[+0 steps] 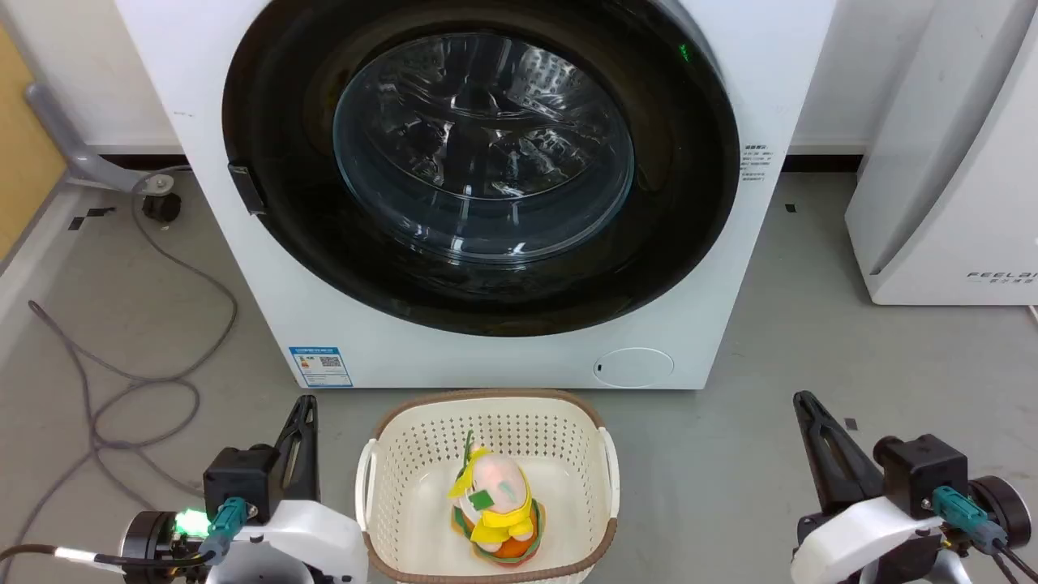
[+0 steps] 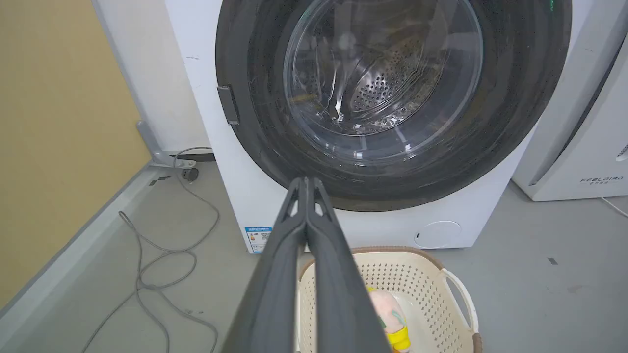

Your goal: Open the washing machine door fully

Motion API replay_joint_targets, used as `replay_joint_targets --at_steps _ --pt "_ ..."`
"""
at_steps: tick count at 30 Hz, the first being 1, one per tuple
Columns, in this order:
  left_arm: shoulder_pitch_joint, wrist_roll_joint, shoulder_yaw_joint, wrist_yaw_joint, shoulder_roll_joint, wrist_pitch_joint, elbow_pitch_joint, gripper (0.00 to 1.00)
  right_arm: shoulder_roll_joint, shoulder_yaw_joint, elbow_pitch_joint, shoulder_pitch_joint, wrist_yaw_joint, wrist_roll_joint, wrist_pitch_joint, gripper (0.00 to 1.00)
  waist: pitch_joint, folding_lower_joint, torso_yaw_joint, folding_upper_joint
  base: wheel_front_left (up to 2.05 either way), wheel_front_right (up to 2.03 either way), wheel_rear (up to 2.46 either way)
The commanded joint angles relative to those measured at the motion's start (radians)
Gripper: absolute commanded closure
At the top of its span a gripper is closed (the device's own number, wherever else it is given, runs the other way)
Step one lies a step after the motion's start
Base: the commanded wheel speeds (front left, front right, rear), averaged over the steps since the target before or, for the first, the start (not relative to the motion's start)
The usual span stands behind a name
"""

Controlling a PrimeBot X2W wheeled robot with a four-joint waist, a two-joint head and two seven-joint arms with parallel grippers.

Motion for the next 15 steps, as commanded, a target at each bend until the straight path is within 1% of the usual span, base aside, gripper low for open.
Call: replay_joint_targets --at_steps 1,15 --pt "0.003 0.003 -0.001 -0.006 0.000 0.000 -0.005 1.00 0.000 -0.002 -0.004 0.007 0.001 -0.008 0.000 1.00 0.000 0.0000 0.000 0.0000 0.00 0.00 0.00" --pt "0.003 0.003 -0.001 -0.006 0.000 0.000 -0.005 1.00 0.000 -0.002 -0.004 0.007 0.001 -0.008 0.000 1.00 0.000 0.0000 0.000 0.0000 0.00 0.00 0.00"
